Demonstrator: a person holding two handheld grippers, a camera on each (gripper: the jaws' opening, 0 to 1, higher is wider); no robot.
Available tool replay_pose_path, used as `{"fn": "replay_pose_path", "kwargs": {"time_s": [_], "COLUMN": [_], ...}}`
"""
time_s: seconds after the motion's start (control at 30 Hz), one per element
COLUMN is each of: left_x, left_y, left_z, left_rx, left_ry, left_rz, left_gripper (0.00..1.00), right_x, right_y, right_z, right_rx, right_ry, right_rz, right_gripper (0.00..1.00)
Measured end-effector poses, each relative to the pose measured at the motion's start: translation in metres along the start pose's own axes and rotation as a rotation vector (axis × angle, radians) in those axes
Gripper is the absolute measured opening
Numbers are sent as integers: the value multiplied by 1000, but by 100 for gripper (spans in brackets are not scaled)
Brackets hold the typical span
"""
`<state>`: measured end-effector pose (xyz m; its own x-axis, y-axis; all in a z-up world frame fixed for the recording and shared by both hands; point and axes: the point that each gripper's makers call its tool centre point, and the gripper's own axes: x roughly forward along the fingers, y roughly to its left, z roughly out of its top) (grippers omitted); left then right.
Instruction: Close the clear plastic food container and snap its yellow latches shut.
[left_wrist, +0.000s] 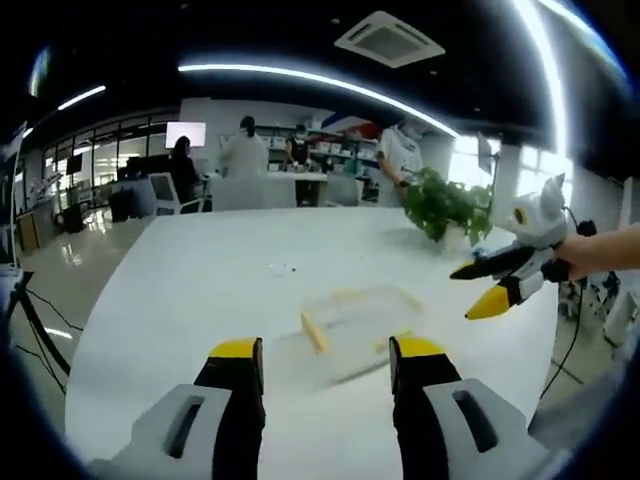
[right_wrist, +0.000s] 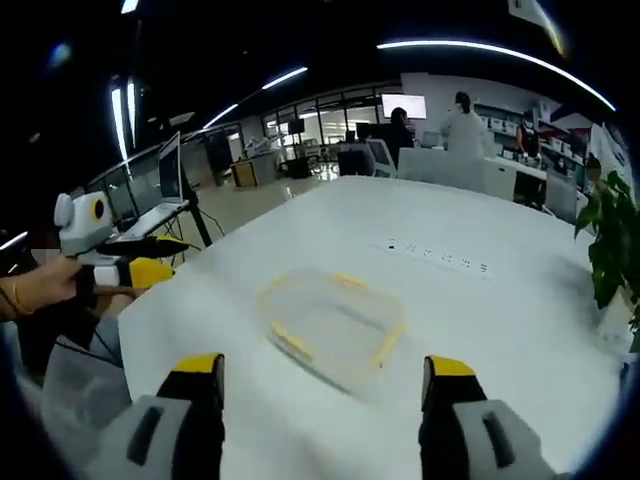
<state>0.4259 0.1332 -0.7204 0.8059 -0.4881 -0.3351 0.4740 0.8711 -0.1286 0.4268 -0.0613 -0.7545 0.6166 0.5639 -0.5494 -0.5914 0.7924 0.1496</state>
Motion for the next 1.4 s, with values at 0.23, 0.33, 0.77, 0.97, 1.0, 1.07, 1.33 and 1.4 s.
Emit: {"fn": "replay_pose_path", "kwargs": {"time_s": [0.23, 0.33, 0.77, 0.97, 1.0, 1.07, 1.33, 1.4], "left_x": [-31, -47, -88, -95, -96, -99, -101, -101], "left_y": [-17, -25, -32, -29, -28, -27, -25, -25], "left_z": [-14, -19, -45, -48, -47, -47, -52, -52], "left_rx": [-28, -34, -13, -17, -16, -23, -25, -23], "left_ry": [-28, -49, -47, -47, -50, -57, -50, -52], "left_rz": [-9, -12, -18, -11, -11, -9, -9, -5], "left_gripper": [58, 62, 86, 84, 84, 83, 82, 82], "right_x": [-32, -42, -71, -76, -79, -81, -86, -88], "right_y": [13, 27, 62, 71, 74, 77, 78, 79], "right_z": [-17, -26, -64, -70, -69, -71, -83, -84], "right_rx": [13, 52, 85, 110, 119, 127, 169, 175], "right_ry": [-56, -82, -123, -132, -148, -154, -146, -149], "right_rz": [-77, -71, -103, -101, -96, -91, -94, -94], "right_gripper": [92, 94, 100, 99, 98, 98, 98, 97]}}
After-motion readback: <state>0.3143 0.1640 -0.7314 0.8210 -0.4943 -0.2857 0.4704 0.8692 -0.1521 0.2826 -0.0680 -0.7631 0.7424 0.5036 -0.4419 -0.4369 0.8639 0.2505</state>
